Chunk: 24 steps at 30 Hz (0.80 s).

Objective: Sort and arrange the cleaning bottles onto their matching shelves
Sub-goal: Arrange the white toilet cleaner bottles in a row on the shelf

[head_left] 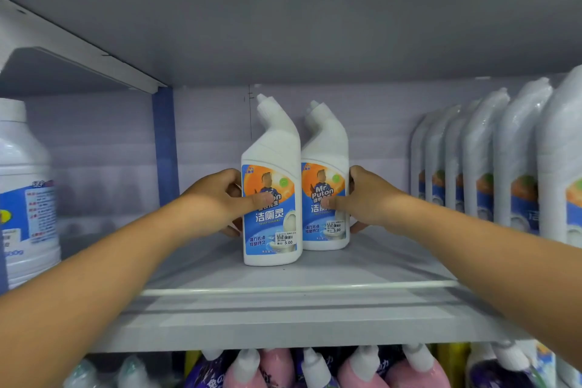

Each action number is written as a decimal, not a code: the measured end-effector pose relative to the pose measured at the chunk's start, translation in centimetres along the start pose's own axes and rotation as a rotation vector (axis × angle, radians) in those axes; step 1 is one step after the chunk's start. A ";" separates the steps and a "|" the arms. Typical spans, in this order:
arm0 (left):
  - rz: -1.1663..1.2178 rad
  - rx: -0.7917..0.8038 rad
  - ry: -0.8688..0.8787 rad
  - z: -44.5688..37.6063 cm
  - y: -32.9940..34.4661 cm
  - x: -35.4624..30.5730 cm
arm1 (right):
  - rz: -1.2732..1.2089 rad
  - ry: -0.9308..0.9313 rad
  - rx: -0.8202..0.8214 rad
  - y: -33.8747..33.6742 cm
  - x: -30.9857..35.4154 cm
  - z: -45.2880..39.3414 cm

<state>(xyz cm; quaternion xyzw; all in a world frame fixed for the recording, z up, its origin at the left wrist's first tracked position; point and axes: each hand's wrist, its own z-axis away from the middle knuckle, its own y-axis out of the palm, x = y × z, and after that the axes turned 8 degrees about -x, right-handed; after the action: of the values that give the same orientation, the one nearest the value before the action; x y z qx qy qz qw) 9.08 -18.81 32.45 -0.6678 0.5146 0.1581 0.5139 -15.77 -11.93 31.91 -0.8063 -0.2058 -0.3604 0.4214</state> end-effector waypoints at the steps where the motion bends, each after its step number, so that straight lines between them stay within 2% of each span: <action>1: 0.020 -0.003 -0.013 0.0 0.0 0.0 | -0.014 0.000 0.008 0.0 -0.1 -0.1; 5: 0.050 -0.045 -0.055 -0.2 0.0 0.0 | -0.003 0.000 -0.002 0.2 -0.3 -0.3; 13: -0.007 0.010 -0.103 -0.1 -0.5 -0.4 | 0.075 0.004 0.043 -0.4 0.2 -0.2; 17: 0.099 -0.059 -0.168 0.8 -0.3 -0.1 | -0.013 0.044 0.006 -0.3 0.4 0.1; 20: 0.274 0.043 -0.218 1.2 0.7 0.8 | -0.029 0.049 -0.035 0.5 0.0 0.1; 24: 0.270 0.078 -0.196 1.6 1.2 1.1 | -0.011 0.033 -0.033 0.7 -0.1 0.0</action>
<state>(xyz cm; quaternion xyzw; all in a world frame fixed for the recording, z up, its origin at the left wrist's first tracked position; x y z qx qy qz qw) 9.01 -17.95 30.35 -0.5536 0.5529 0.2701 0.5612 -15.38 -12.35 31.44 -0.8060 -0.1974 -0.3795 0.4093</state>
